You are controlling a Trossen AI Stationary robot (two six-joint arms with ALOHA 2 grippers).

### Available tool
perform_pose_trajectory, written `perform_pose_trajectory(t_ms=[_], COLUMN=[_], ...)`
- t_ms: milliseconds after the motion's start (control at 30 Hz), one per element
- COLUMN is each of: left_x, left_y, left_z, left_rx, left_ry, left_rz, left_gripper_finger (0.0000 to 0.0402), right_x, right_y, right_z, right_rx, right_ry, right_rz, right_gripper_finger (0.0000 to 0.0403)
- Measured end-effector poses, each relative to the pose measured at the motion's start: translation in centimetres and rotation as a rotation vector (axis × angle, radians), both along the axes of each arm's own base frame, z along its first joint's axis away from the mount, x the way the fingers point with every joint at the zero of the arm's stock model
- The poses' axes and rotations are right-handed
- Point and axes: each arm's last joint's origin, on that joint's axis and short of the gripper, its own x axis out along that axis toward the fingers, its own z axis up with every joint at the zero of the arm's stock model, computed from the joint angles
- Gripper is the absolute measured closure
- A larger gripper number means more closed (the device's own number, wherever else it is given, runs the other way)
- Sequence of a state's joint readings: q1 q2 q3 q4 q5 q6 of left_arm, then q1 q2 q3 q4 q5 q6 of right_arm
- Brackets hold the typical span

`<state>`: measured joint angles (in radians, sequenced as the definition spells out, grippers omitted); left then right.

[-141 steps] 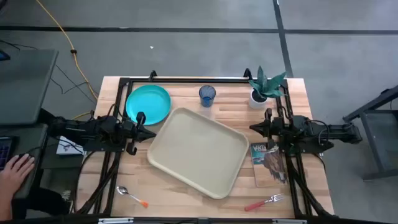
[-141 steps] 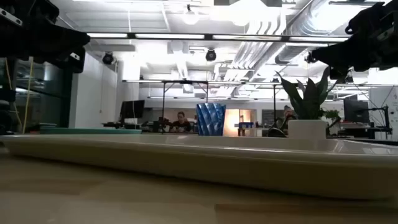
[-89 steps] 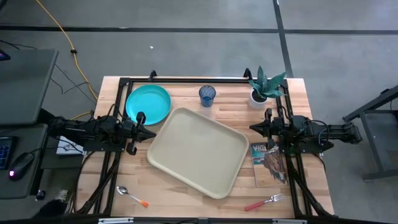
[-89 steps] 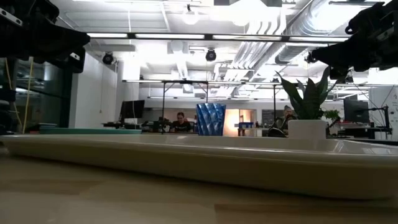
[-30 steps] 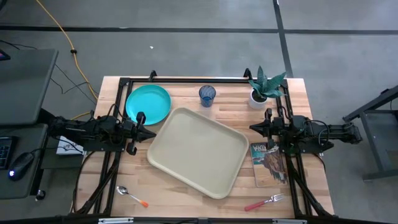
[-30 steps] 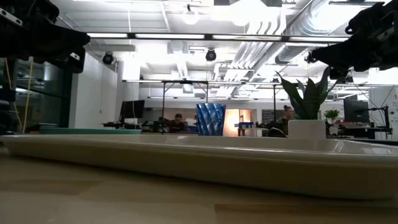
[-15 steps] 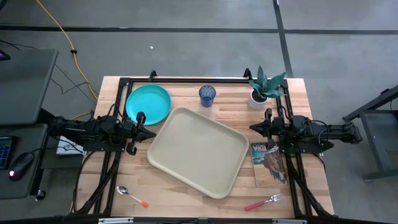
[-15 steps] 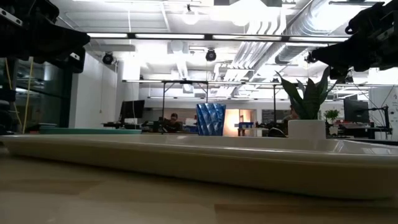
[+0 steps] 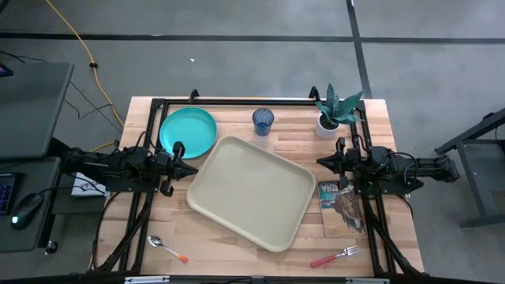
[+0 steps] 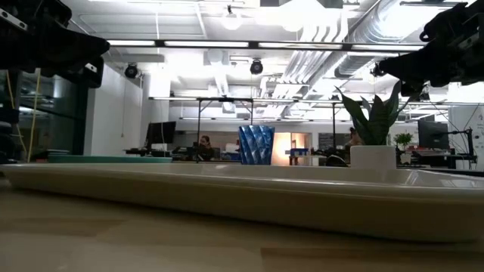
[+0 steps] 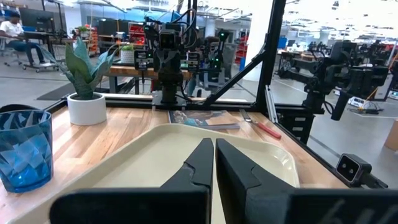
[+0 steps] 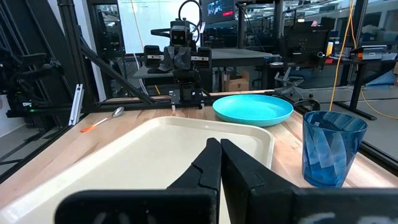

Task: Pick and place plate/cup/fork/spoon on tray
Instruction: Put the blue plate on the gray serving tray

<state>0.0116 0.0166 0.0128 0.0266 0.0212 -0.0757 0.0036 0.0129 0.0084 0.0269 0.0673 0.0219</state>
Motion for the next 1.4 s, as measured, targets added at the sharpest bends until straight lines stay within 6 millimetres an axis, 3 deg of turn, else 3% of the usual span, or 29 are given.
perform_pose_trajectory(t_ms=[433,633,800,900,1100,1267,1400], left_x=[0.0,0.0,1.2,2.9,5.8,7.7,8.3], left_y=[0.0,0.7,1.5,2.4,4.7,5.9,6.8], left_z=[0.5,2.7,6.3,6.9,4.3,2.6,1.5], left_rx=[0.0,-0.049,-0.046,-0.047,-0.158,-0.218,-0.26], left_ry=[-0.051,-0.044,0.239,0.498,0.993,1.192,1.256], left_rz=[0.007,0.151,0.244,0.329,0.511,0.431,0.444], left_gripper_finger=[0.0401,0.0394,0.0353,0.0315,0.0232,0.0186,0.0177], right_x=[0.0,0.0,0.0,0.0,0.0,0.0,0.0], right_y=[0.0,0.0,0.0,0.0,0.0,0.0,0.0], right_z=[0.0,0.0,0.0,0.0,0.0,0.0,0.0], right_rx=[0.0,0.0,0.0,0.0,0.0,0.0,0.0], right_ry=[0.0,0.0,0.0,0.0,0.0,0.0,0.0], right_rz=[-0.001,0.0,0.0,0.0,0.0,0.0,0.0], right_gripper_finger=[0.0402,0.0402,0.0402,0.0402,0.0402,0.0402,0.0402])
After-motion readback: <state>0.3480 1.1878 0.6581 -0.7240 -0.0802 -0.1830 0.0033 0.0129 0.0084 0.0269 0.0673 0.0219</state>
